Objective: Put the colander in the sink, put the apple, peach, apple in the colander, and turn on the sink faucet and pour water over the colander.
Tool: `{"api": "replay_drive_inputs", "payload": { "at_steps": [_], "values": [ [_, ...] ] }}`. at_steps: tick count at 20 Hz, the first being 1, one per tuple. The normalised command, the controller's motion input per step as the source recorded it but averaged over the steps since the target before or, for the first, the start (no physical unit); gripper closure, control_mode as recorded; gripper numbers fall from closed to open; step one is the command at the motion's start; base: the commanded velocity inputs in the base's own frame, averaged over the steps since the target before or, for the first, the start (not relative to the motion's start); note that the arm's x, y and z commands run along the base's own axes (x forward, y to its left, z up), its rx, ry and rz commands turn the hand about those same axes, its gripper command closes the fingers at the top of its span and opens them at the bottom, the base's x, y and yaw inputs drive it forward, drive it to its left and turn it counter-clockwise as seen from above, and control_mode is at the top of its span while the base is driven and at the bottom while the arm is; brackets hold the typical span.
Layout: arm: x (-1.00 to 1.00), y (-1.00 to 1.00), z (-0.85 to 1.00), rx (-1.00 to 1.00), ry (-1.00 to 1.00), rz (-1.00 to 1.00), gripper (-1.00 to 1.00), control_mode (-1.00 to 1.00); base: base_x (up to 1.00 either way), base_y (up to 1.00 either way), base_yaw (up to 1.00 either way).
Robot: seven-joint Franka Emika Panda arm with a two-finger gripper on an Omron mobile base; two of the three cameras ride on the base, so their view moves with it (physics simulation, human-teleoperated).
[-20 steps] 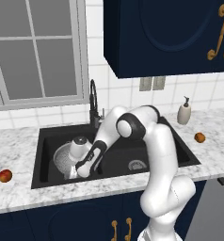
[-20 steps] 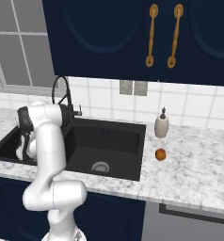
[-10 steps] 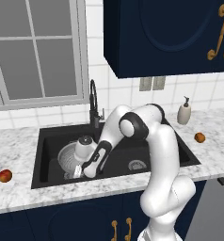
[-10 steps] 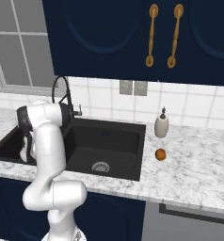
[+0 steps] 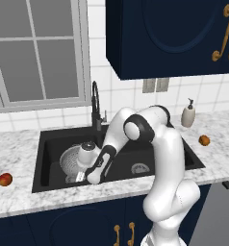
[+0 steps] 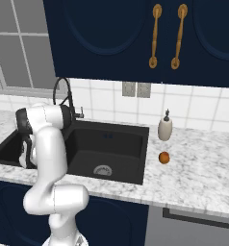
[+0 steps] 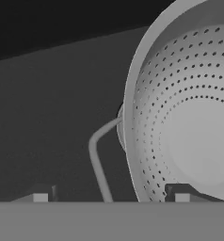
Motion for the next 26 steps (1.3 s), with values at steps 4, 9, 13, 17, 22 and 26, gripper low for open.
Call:
{"api": "replay_drive_inputs", "payload": {
  "at_steps": [4, 9, 13, 17, 22, 26],
  "values": [
    [-0.02, 0.0, 0.84, 0.02, 0.0, -0.08, -1.0, -1.0, 0.0, 0.0, 0.0],
    [-0.04, 0.0, 1.0, 0.05, 0.01, -0.09, -1.0, -1.0, 0.0, 0.0, 0.0],
    [-0.36, -0.01, 1.0, 0.04, 0.03, -0.15, -1.0, -1.0, 0.0, 0.0, 0.0],
    [-0.72, -0.2, 0.93, 0.05, 0.03, -0.23, -1.0, -1.0, 0.0, 0.0, 0.0],
    [-0.59, -0.57, 0.68, 0.03, 0.02, -0.27, -1.0, -1.0, 0.0, 0.0, 0.0],
    [-0.17, -0.93, 0.59, 0.07, 0.0, -0.29, -1.0, -1.0, 0.0, 0.0, 0.0]
  ]
}}
